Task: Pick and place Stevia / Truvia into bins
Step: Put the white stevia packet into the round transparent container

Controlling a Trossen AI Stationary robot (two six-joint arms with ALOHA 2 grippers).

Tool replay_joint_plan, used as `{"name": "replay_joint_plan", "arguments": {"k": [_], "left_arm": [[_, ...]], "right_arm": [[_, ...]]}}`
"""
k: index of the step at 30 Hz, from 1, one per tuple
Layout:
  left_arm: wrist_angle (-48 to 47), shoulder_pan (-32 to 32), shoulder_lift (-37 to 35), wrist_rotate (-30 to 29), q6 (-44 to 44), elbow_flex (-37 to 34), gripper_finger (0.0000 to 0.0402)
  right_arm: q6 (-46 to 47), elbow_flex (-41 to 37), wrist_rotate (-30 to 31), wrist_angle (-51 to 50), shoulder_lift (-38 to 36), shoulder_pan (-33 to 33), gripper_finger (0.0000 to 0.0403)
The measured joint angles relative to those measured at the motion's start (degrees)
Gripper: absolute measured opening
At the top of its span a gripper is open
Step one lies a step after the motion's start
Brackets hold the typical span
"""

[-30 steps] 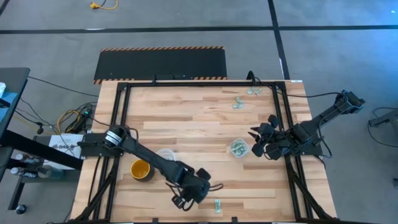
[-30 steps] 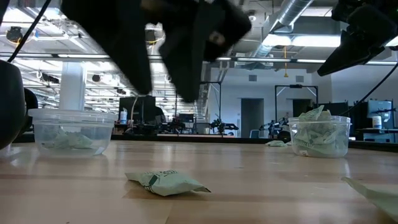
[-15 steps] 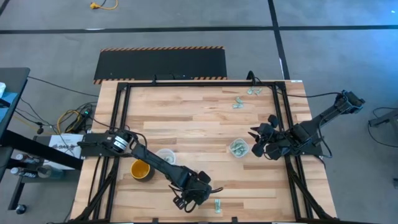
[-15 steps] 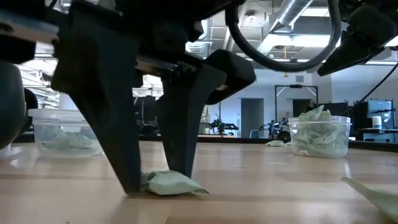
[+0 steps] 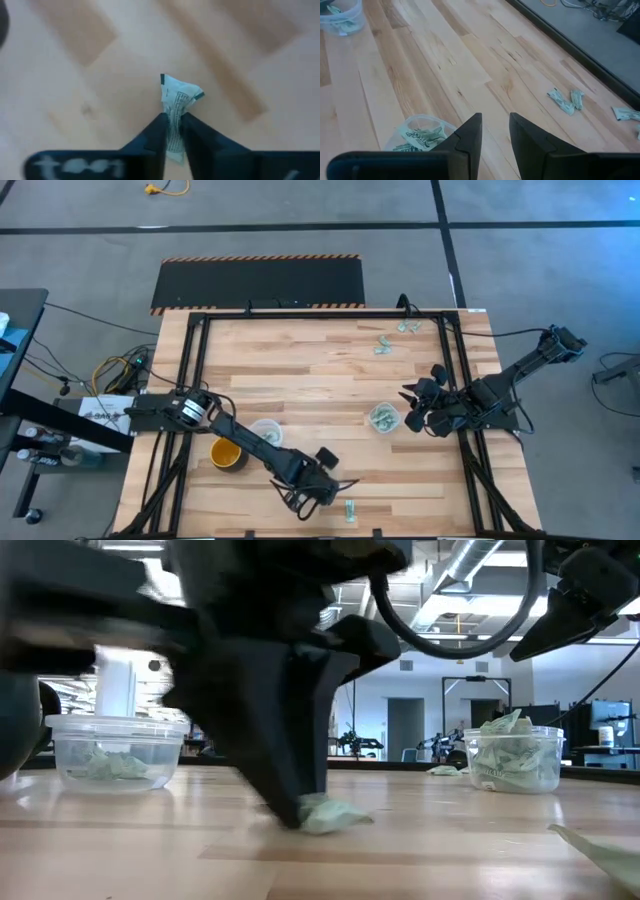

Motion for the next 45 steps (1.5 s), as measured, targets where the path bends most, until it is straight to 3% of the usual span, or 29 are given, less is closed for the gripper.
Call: {"name": "replay_joint_plan", "arguments": {"k": [3,9,21,28,35,45], "left_arm": [[0.0,0.3,0.0,-2.0,-2.4,0.0,0.0009],[-4.6,0.1,-1.0,-3.6,-9.6,0.1,0.0007],[-29.0,0.1,-13.6,-6.4,-27.9,0.2,0.0002],[-47.2,2.1,-15.1,-8.4,-36.8,-0.7,0.0001],[-45.2,5.0,-15.0,-2.4,-35.3,-7.5,0.0001],[-43.8,6.2,-15.0,-0.4,-35.6,-10.5,0.0011]], "right_arm": [[0.0,0.0,0.0,0.0,0.0,0.0,0.0093],[0.0,0.0,-0.1,0.0,0.0,0.0,0.0093],[0.0,0.0,-0.1,0.0,0.0,0.0,0.0093],[0.0,0.0,-0.1,0.0,0.0,0.0,0.0093],[0.0,0.0,0.0,0.0,0.0,0.0,0.0093],[0.0,0.0,0.0,0.0,0.0,0.0,0.0093]]}}
